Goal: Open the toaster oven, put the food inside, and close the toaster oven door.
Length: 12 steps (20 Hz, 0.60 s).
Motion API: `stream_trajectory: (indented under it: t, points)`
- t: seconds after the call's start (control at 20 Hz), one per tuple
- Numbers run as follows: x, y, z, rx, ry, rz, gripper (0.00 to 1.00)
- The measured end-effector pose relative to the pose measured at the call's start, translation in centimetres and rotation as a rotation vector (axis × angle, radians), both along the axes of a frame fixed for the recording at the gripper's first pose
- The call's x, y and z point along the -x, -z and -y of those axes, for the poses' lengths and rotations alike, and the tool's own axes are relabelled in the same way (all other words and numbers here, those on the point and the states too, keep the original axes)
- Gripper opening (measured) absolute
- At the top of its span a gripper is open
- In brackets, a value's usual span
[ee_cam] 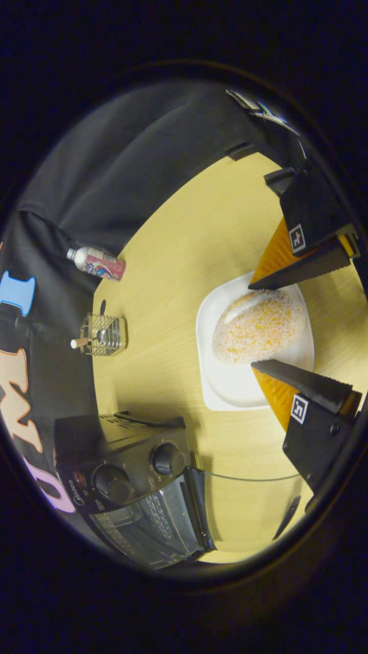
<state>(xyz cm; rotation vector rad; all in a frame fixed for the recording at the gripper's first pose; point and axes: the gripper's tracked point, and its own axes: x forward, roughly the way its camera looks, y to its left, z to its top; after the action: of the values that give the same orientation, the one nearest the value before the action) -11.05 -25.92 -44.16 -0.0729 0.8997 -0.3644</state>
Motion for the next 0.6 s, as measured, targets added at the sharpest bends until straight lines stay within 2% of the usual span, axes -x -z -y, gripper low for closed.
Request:
stream_trajectory:
  t: [0.3,0.6]
  points:
    - [-0.8,-0.4,0.2,-0.043,0.095,0.040,0.65]
    - [-2.9,-6.1,-3.0,-0.210,0.241,0.272,0.63]
